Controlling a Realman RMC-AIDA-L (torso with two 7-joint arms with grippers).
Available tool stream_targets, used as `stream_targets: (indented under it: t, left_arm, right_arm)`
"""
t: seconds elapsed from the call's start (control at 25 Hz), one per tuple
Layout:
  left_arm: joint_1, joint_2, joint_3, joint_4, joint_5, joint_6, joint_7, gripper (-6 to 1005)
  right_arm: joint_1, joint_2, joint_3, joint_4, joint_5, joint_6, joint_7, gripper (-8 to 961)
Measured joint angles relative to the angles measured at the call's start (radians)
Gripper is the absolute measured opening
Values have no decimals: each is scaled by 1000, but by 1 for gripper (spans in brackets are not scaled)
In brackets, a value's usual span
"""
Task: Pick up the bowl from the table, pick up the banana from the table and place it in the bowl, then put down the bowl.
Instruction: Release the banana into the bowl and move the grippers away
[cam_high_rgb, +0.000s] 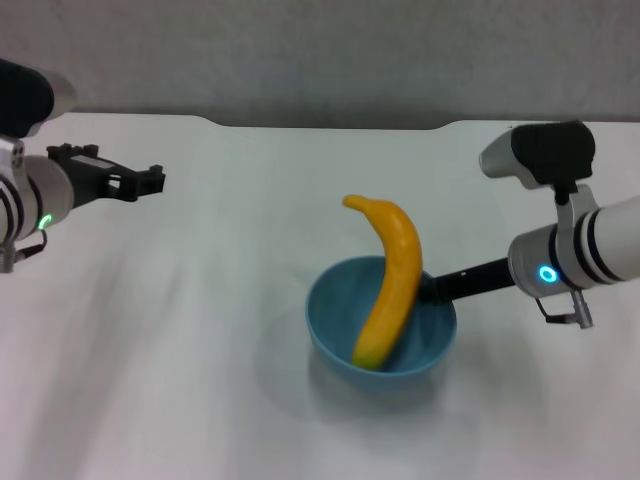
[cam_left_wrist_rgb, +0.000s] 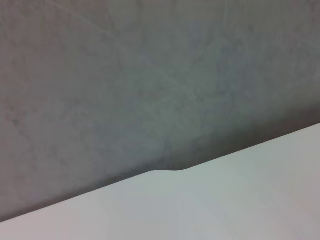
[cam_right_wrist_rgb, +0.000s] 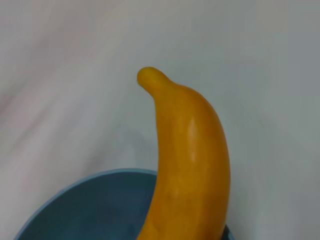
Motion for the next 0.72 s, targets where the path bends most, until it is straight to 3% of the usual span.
stream_targets:
  t: [0.72]
  left_arm:
    - [9, 0, 51, 33, -50, 54, -10, 896]
  right_arm:
    - [-11, -1, -15, 33, 0, -42, -1, 37]
